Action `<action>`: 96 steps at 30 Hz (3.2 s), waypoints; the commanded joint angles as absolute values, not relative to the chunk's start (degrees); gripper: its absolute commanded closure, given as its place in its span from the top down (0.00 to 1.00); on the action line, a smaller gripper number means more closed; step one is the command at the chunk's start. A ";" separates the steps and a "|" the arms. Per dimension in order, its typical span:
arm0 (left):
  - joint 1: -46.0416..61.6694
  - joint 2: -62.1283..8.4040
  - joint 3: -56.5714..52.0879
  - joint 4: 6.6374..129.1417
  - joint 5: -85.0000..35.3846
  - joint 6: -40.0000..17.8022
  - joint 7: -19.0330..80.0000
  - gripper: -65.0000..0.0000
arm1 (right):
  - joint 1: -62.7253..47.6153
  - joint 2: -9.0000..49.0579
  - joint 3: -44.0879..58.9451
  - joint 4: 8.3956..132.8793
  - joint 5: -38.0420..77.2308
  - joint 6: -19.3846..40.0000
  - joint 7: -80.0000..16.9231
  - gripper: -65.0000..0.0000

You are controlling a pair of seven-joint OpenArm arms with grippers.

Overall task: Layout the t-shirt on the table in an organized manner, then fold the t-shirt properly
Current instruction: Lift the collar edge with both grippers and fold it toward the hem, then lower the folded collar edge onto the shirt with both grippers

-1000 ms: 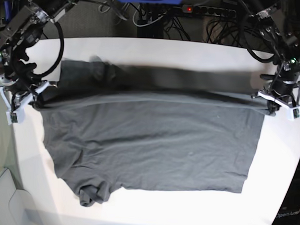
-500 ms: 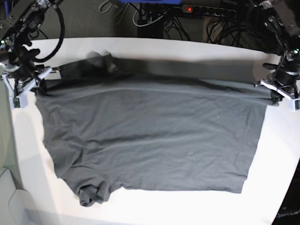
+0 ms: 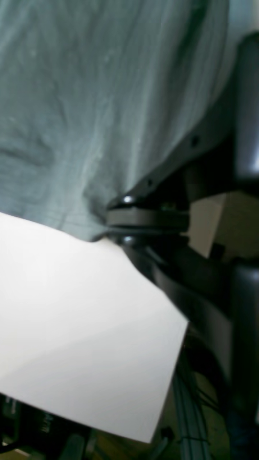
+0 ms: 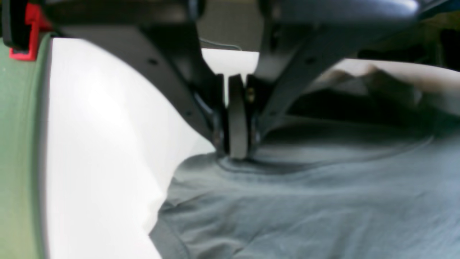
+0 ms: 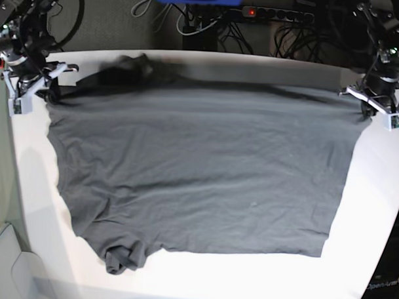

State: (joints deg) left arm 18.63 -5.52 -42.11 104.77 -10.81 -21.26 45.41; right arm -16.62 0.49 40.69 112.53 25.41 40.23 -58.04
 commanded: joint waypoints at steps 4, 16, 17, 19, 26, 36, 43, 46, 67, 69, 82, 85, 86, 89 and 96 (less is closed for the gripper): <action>19.91 -6.29 -42.42 105.98 -11.38 -21.14 43.74 0.00 | -18.59 1.19 43.30 113.71 29.32 40.00 -55.96 0.00; 21.85 -6.11 -45.23 106.07 -11.47 -21.23 43.74 0.00 | -21.05 1.27 45.67 113.71 31.78 40.00 -55.96 0.00; 21.93 -6.11 -45.23 106.42 -11.47 -21.23 43.74 0.00 | -21.05 1.27 45.67 113.71 31.78 40.00 -55.96 0.00; 22.02 -5.93 -45.23 106.51 -11.47 -21.23 43.74 0.00 | -21.05 1.27 45.67 113.71 31.78 40.00 -55.96 0.00; 21.58 -5.93 -45.14 106.15 -11.47 -21.23 43.74 0.00 | -20.35 1.36 45.32 113.71 31.78 40.00 -55.96 0.00; 15.52 -5.93 -44.70 105.71 -10.86 -21.14 44.35 0.00 | -13.76 1.63 44.18 113.10 31.25 40.00 -56.57 0.00; 9.63 -5.93 -44.62 102.81 -10.86 -21.05 44.35 0.00 | -10.68 2.24 39.87 112.40 31.25 40.00 -56.57 0.00; 7.34 -5.93 -44.62 100.70 -10.86 -20.88 44.35 0.00 | -7.87 3.03 39.25 110.37 30.81 40.00 -56.57 0.00; -7.34 -6.37 -40.31 88.40 -10.77 -20.53 43.91 0.00 | 9.63 6.20 38.73 93.93 18.68 40.00 -55.96 0.00; -8.31 -6.37 -40.04 87.52 -10.77 -20.53 43.82 0.00 | 10.42 6.55 37.05 92.44 18.68 40.00 -55.96 0.00; -13.67 -9.36 -40.13 80.04 -10.77 -20.53 43.74 0.00 | 15.96 7.25 32.57 82.95 12.97 40.00 -49.54 0.00; -14.99 -9.45 -40.13 78.73 -10.77 -20.53 43.65 0.00 | 17.80 7.25 32.57 79.69 10.95 40.00 -47.60 0.00; -15.52 -9.45 -40.13 78.02 -10.77 -20.53 43.65 0.00 | 18.59 7.25 32.57 78.73 10.15 40.00 -46.99 0.00; -16.75 -9.63 -40.13 75.82 -10.77 -20.53 43.65 0.00 | 20.00 7.25 32.57 76.79 8.84 40.00 -45.58 0.00; -17.98 -9.63 -40.13 74.68 -10.77 -20.53 43.65 0.00 | 21.76 7.25 32.40 76.35 8.40 40.00 -45.41 0.00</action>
